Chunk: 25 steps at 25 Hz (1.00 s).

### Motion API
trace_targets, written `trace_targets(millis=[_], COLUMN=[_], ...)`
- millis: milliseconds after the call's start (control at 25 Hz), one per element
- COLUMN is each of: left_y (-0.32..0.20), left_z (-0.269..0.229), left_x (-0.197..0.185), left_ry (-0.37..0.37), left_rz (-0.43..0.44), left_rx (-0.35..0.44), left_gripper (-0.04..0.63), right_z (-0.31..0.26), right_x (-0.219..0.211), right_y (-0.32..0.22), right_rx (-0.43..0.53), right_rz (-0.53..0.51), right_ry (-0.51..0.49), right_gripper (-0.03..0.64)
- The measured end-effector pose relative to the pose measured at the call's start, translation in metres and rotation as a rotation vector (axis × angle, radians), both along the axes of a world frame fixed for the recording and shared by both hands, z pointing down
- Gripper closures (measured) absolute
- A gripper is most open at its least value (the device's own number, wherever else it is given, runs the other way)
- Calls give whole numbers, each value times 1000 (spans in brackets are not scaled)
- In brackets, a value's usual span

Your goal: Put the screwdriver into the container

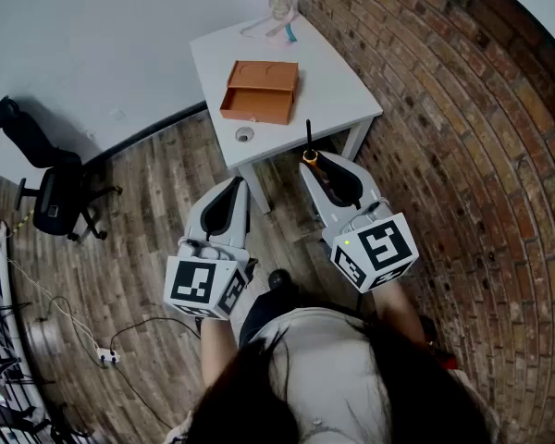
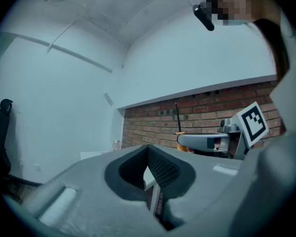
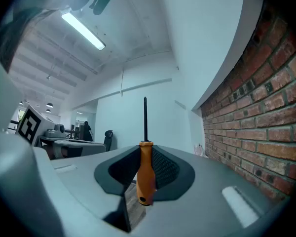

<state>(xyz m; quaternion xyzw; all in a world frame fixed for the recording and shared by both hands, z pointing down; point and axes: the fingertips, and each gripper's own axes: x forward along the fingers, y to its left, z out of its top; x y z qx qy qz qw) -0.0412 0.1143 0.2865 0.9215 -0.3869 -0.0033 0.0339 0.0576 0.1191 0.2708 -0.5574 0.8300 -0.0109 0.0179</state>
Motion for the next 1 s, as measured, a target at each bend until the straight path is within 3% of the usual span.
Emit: trace_targets(millis=[1000], left_y=[-52], left_z=[4], left_x=[-59], left_ry=[18], left_rz=[80], left_rx=[-20], left_gripper=[594], right_z=[-7], right_x=[-56], right_y=[-56], right_rx=[-17], right_rz=[92], right_ry=[25], right_gripper=[537])
